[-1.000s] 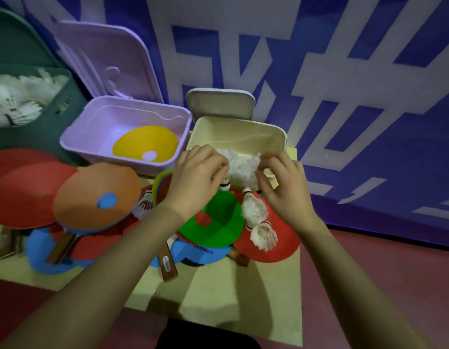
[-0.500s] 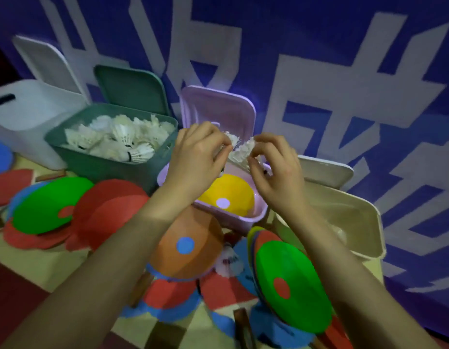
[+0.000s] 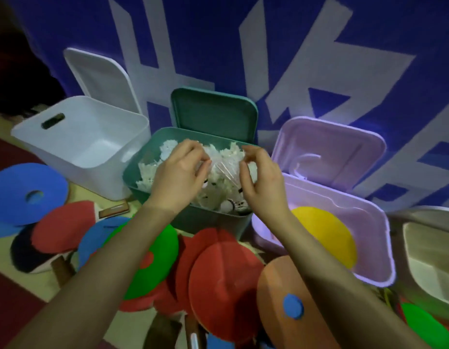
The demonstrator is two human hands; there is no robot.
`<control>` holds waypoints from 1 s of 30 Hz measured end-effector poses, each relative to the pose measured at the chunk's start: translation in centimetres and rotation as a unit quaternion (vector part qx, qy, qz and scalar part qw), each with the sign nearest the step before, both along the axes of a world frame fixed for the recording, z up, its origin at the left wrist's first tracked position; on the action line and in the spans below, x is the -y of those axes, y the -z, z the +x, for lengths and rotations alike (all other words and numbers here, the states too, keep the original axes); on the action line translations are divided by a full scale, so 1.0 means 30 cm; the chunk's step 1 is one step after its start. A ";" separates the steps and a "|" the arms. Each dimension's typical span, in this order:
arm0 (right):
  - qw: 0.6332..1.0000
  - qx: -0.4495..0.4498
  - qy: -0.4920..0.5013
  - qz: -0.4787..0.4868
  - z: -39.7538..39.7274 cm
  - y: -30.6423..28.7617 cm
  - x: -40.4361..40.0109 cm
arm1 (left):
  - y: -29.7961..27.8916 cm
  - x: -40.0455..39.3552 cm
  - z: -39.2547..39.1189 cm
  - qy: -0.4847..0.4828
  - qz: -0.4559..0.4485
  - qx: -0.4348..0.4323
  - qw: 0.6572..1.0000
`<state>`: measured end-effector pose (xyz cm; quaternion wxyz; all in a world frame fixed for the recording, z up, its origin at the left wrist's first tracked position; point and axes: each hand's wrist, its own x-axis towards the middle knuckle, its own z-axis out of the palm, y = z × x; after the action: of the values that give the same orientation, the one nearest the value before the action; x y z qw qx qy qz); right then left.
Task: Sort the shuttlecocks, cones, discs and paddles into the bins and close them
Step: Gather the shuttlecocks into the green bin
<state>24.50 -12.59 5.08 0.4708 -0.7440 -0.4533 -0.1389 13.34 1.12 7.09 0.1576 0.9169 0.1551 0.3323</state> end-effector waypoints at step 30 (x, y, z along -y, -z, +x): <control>0.962 0.056 0.008 -0.268 -0.009 0.072 0.001 | 0.059 -0.098 0.004 -0.017 0.055 -0.195 0.979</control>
<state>24.23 -12.62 2.91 0.2269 -0.8377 -0.4935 -0.0570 13.46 4.07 5.32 0.0684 0.9685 0.1802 0.1579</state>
